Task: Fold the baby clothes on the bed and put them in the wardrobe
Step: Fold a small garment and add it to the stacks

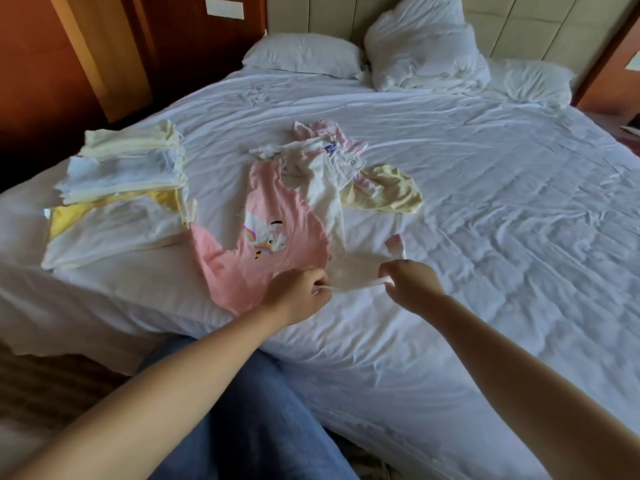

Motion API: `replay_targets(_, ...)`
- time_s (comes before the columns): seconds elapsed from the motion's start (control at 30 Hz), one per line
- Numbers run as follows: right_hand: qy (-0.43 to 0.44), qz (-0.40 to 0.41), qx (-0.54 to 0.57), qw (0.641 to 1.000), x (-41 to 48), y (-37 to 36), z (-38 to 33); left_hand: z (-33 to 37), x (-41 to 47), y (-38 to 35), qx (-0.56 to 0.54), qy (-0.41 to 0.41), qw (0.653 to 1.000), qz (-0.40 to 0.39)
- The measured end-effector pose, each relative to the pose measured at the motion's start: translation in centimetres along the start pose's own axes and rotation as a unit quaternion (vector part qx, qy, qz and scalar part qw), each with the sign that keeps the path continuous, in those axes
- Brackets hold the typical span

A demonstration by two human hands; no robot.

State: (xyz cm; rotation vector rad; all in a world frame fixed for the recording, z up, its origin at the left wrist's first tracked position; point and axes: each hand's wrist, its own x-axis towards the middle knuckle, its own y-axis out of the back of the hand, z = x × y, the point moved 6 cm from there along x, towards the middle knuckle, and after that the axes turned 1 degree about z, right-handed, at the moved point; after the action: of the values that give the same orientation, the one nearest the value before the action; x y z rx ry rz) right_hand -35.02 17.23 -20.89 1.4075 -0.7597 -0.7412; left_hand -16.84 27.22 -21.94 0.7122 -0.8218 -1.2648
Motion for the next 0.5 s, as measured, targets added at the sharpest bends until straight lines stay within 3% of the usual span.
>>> replay_targets(0.17,-0.025,0.028,-0.064,0.997,-0.9,0.6,2.2,0.7,1.3,-1.2,0.056,-0.032,0.997,-0.046)
replay_targets(0.3,-0.040,-0.002,-0.063,0.997,-2.8,-0.8,3.8,0.5,2.6,-3.0,0.112,-0.047,0.987,-0.108)
replay_targets(0.4,-0.067,-0.013,-0.006,0.998,-3.7,-1.4,5.0,1.0,3.6,-3.4,0.120,-0.038,0.989,-0.084)
replay_targets(0.5,-0.087,0.021,0.038,0.995,-3.3,-0.9,5.1,2.7,4.3,-3.5,0.119,-0.085,0.989,-0.037)
